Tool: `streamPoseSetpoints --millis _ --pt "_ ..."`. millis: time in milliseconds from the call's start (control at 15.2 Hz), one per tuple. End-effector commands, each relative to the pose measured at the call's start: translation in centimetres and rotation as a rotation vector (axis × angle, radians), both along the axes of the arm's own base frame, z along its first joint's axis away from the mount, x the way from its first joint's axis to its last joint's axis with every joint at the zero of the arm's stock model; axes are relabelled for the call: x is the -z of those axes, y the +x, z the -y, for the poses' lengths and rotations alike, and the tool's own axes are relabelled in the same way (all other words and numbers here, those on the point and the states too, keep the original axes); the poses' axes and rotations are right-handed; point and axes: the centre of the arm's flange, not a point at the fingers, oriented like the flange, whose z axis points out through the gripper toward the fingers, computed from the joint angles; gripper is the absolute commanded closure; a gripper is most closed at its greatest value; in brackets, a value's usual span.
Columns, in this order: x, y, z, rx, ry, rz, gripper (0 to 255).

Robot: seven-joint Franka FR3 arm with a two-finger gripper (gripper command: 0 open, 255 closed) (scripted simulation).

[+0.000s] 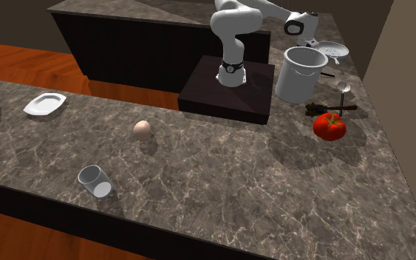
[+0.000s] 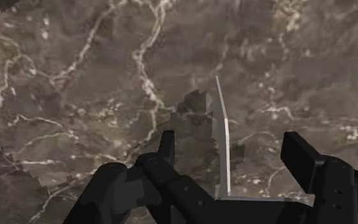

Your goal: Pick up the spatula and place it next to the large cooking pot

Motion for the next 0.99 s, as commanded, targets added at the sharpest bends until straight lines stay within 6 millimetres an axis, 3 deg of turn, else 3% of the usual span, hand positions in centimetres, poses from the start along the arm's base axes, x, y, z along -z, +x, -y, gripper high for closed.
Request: streamPoseSetpoints --millis 0,132,396,924 --pt "0.2 -0.1 0.1 -0.001 -0.008 -0.001 0" --pt "-0.1 -0.1 0.4 -0.001 -0.008 -0.001 0" --pt "-5.1 -0.1 0.7 -0.001 -0.008 -0.001 0" --pt "-5.1 -0.1 0.7 -0.001 -0.008 -0.001 0"
